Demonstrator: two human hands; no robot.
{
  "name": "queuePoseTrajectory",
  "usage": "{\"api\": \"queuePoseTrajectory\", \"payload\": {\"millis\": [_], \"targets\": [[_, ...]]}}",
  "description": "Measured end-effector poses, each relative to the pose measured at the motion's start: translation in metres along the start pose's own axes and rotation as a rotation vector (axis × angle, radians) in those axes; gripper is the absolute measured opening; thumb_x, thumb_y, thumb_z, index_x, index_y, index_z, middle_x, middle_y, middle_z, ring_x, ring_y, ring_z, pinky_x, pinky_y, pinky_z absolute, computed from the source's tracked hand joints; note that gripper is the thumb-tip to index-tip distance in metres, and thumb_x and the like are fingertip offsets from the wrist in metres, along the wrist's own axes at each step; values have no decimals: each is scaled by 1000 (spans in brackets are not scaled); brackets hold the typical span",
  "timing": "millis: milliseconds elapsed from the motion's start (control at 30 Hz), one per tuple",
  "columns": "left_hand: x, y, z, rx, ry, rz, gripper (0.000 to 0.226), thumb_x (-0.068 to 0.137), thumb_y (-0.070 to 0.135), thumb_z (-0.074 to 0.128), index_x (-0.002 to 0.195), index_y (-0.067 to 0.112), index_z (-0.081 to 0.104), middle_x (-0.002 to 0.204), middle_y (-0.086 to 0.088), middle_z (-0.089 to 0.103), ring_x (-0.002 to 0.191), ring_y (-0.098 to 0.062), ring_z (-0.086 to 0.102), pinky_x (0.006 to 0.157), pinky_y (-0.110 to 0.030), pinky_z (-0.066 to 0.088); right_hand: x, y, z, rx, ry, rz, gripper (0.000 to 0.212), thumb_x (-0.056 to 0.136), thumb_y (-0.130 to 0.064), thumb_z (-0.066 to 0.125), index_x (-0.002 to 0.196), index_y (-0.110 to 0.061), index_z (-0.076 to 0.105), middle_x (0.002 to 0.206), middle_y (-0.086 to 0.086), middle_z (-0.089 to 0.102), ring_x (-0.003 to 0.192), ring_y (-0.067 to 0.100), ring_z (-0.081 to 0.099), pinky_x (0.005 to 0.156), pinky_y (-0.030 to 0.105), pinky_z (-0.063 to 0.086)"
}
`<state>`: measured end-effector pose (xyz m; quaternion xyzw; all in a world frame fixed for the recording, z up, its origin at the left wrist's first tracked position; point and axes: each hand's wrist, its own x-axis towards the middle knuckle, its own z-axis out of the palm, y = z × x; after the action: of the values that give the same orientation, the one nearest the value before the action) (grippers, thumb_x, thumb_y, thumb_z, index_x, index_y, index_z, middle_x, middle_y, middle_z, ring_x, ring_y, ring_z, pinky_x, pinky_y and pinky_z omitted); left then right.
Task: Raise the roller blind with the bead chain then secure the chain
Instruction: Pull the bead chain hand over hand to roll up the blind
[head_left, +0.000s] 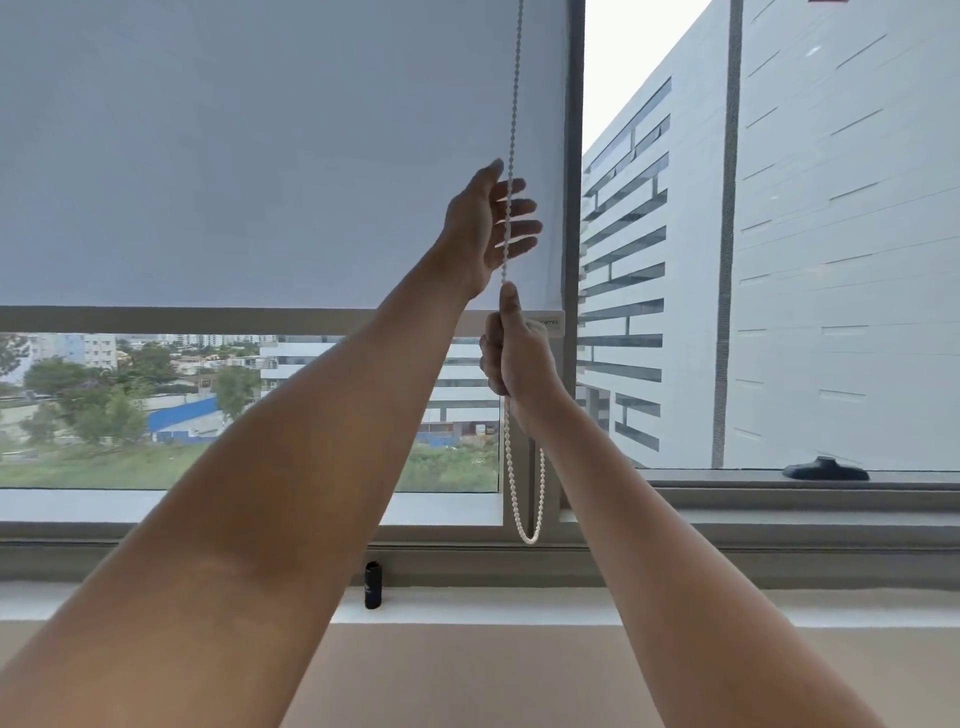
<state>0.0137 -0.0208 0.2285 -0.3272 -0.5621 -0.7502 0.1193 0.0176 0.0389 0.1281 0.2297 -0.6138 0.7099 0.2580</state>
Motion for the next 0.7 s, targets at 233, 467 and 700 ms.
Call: {"api": "queuePoseTrajectory", "payload": {"millis": [233,467,700], "targets": [[4,6,10,-82,27,30,47,97,37,38,54,17,37,34,9,31,30,-6,20,35,-14,13,1,2,6,-28,-5,5,70,96,-49,29,31,-21,31,30,-10,25,27,5,18,31,15,15],[-1,4,0,-223,-26,138,48,99,32,32,53,16,28,30,10,27,27,-4,17,32,-9,14,-2,1,16,-13,-23,3,60,96,-47,28,42,-22,27,31,-11,25,27,5,18,30,14,16],[-15,-43,-20,-258,-43,128,47,99,33,30,55,17,25,32,12,25,27,-2,17,31,-9,14,-21,40,5,-164,-67,53,57,98,-44,27,47,-17,26,32,-10,24,29,5,17,32,16,16]]}}
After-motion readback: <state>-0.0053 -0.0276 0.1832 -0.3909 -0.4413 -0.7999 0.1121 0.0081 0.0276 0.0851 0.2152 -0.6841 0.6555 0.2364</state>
